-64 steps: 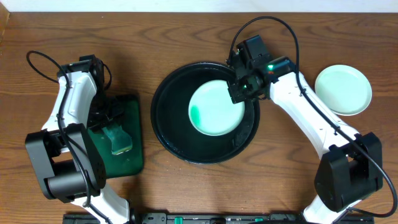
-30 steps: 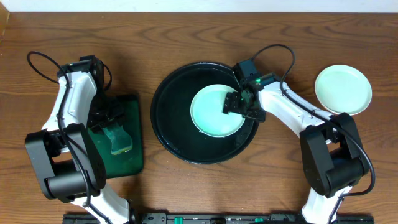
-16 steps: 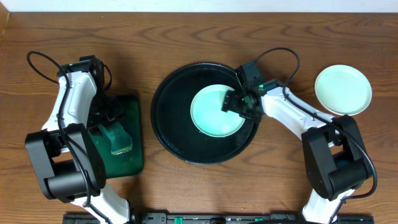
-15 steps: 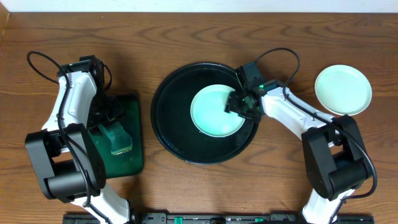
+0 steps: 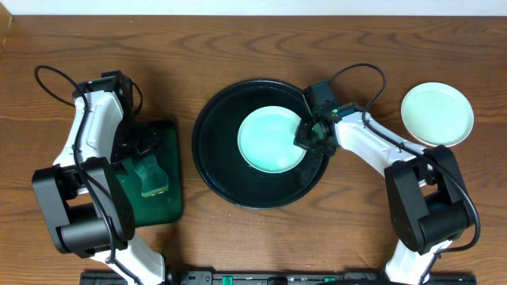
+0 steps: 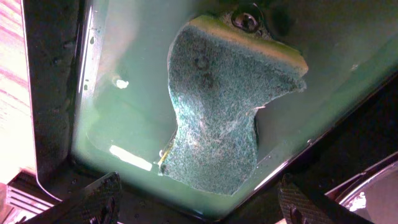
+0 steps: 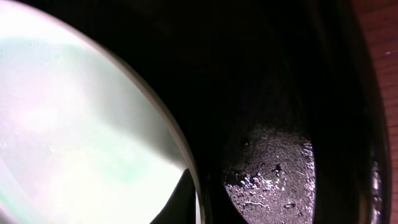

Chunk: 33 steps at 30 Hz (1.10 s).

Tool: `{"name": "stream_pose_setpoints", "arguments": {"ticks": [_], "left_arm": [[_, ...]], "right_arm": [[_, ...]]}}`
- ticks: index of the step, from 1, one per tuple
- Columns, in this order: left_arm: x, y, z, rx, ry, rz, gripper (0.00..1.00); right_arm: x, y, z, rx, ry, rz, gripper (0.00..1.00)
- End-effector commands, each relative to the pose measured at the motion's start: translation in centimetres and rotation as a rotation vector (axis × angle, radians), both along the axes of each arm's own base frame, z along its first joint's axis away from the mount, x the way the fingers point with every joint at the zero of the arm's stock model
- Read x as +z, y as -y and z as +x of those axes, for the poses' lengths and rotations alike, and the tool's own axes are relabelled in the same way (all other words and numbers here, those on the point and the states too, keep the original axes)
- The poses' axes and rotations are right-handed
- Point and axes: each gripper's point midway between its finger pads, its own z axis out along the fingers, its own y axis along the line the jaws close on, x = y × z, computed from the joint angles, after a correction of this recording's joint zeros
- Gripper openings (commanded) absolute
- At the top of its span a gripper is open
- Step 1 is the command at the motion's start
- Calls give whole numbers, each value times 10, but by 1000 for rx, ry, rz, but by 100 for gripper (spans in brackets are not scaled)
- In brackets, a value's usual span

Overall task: Clean dirty plates on tray and stack at the side
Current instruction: 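Grip the plate rim with the right gripper and slide it on the tray, then lift the white plate with the right gripper and tilt it upward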

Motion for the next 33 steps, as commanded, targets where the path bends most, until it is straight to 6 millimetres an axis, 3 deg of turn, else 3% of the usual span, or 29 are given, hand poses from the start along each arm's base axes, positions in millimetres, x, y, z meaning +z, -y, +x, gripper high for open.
{"name": "stream_pose_setpoints", "arguments": {"ticks": [1,8,22,33], "left_arm": [[0,0,-3,-7,-10,0,81],[0,0,-3,-7,-11,-1,82],[0,1,-3,-7,-10,-1,82],[0,0,-3,-7,-9,-1,82]], "right_arm": [[-19,0,-11,46,-44,-22,1],[-4,0,-7,165,-7,-47,1],[82,14,13,324,208,-268,1],[112,19,15,451,315,-398,1]]}}
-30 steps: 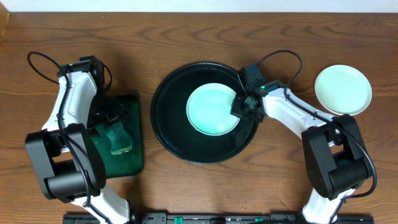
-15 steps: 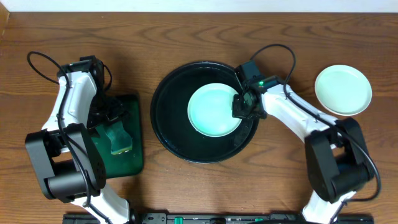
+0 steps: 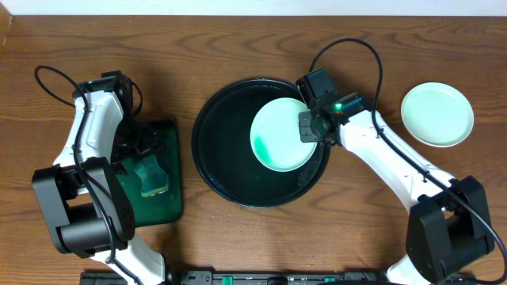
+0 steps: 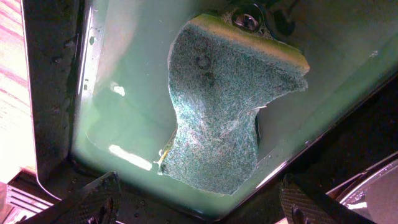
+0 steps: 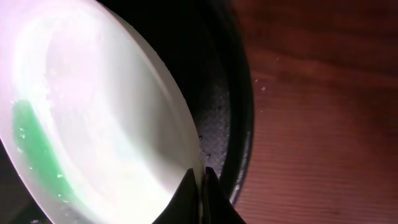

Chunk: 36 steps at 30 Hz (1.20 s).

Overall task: Clean dirty plates on tray and stack at the side
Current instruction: 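Lift the white plate with the right gripper and tilt it upward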

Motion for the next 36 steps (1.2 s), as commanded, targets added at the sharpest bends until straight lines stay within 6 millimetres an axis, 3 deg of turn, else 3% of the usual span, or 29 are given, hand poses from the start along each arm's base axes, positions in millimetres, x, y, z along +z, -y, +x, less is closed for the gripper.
{"name": "stream_pose_setpoints", "arguments": {"ticks": [1,14,22,29,36], "left_arm": [[0,1,-3,-7,-10,-1,82],[0,1,-3,-7,-10,-1,82],[0,1,-3,-7,-10,-1,82],[0,1,-3,-7,-10,-1,82],[0,1,-3,-7,-10,-1,82]], "right_arm": [[29,0,7,95,105,-93,1],[81,-16,8,244,273,-349,1],[101,-8,8,262,343,-534,1],[137,-5,8,274,457,-768,1],[169,-18,0,305,559,-962,1]]}}
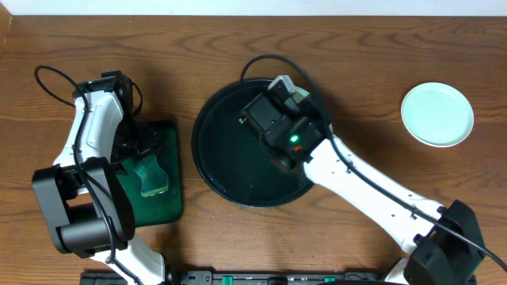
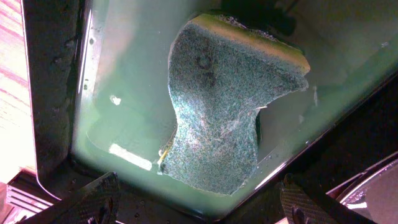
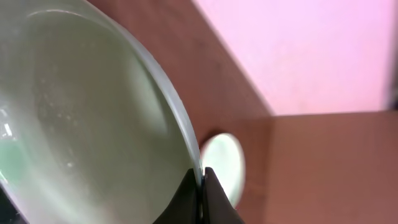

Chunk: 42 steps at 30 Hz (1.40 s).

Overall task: Clean dirty plates on tray and stack at the side
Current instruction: 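Lift the white plate with the right gripper and tilt it upward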

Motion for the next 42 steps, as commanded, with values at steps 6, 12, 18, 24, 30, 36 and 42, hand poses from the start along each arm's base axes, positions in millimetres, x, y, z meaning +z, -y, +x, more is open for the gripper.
{"name": "stream_pose_setpoints", "arguments": {"ticks": [6,12,18,24,30,36,42], "left_arm": [[0,1,-3,-7,-10,-1,83],[0,1,-3,-7,-10,-1,82],[0,1,-3,-7,-10,-1,82],[0,1,-3,-7,-10,-1,82],[0,1,-3,-7,-10,-1,82],[0,1,-3,-7,-10,-1,82],[0,1,-3,-7,-10,-1,83]], "right_arm": [[69,-11,-7,29,187,-255,1],[79,-18,-11,40,210,-317,1],[80,-22,-12,47,217,-310,1],[80,-22,-12,47,217,-310,1],[81,-22,-12,45,222,-304,1],[81,-23,-12,45,224,-300,1],[82,-24,-11,43,233,-288,1]]}}
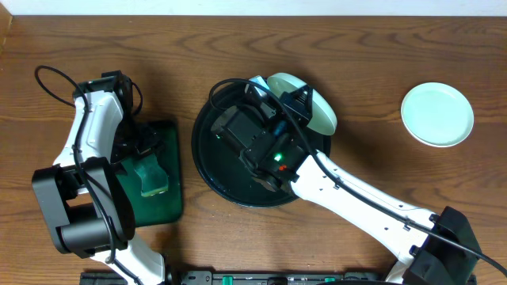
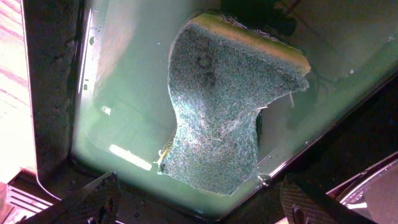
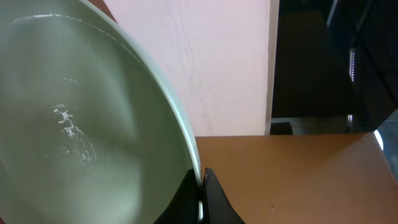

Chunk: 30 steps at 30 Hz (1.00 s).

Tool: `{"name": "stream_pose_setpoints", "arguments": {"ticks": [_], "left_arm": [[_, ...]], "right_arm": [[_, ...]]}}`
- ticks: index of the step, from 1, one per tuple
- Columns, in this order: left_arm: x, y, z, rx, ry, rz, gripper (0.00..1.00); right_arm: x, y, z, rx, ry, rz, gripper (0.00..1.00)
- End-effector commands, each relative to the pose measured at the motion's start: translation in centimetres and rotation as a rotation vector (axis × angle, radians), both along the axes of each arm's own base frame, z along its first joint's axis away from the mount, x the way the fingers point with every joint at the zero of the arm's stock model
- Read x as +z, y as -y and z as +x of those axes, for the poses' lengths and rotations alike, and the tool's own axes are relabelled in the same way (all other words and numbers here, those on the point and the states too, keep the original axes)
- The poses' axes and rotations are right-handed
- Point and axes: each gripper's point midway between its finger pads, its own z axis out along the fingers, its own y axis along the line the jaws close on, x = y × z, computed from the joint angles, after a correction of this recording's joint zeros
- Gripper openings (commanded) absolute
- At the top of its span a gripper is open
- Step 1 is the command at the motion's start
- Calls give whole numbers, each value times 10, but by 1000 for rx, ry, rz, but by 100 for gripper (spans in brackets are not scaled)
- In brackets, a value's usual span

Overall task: Clean dirty plates on tray and stack at the side
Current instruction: 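Lift the white plate with the right gripper and tilt it upward, then carry the plate right and lower it onto the plate stack, release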

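Note:
A pale green plate (image 1: pixel 310 109) is held steeply tilted above the far right part of the round black tray (image 1: pixel 207 162). My right gripper (image 3: pixel 200 185) is shut on the plate's rim, and the wet plate face (image 3: pixel 81 124) fills the right wrist view. A second pale green plate (image 1: pixel 436 115) lies flat on the table at the far right. My left gripper (image 2: pixel 199 208) hangs open over a green scouring sponge (image 2: pixel 224 106) that lies in the soapy water of a green basin (image 2: pixel 124 93). Nothing is between its fingers.
The green basin (image 1: pixel 170 198) stands left of the tray on the wooden table. My right arm (image 1: pixel 348 194) stretches across the tray from the lower right. The left arm (image 1: pixel 91 127) curves over the basin's far side.
The right arm has turned the plate further, so its edge now shows past the wrist at the tray's far right. The right wrist camera now faces a wall. The left gripper has not moved.
The plate first lay flat in the tray with my right gripper at its right rim. Then it was tipped up, with green liquid pooled at its low side. Then it was raised over the tray, and now it is on edge. The left gripper stayed open over the sponge.

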Motion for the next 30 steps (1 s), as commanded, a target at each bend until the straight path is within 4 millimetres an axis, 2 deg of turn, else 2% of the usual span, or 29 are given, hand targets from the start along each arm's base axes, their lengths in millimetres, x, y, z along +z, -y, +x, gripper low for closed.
{"name": "stream_pose_setpoints", "arguments": {"ticks": [1,17,20,23,25,27,30], "left_arm": [[0,0,-3,-7,-10,0,83],[0,0,-3,-7,-10,0,83],[0,0,-3,-7,-10,0,83],[0,0,-3,-7,-10,0,83],[0,0,-3,-7,-10,0,83],[0,0,-3,-7,-10,0,83],[0,0,-3,-7,-10,0,83]], "right_arm": [[23,-1,-6,-4,56,25,1],[22,-1,-5,-5,66,54,1],[7,-10,-2,24,45,213,1],[-28,-24,-3,47,-62,484,1],[-51,-29,-4,5,-140,695,1],[-64,-23,0,-91,-155,883,1],[-71,-2,14,-224,-120,1049,1]]}}
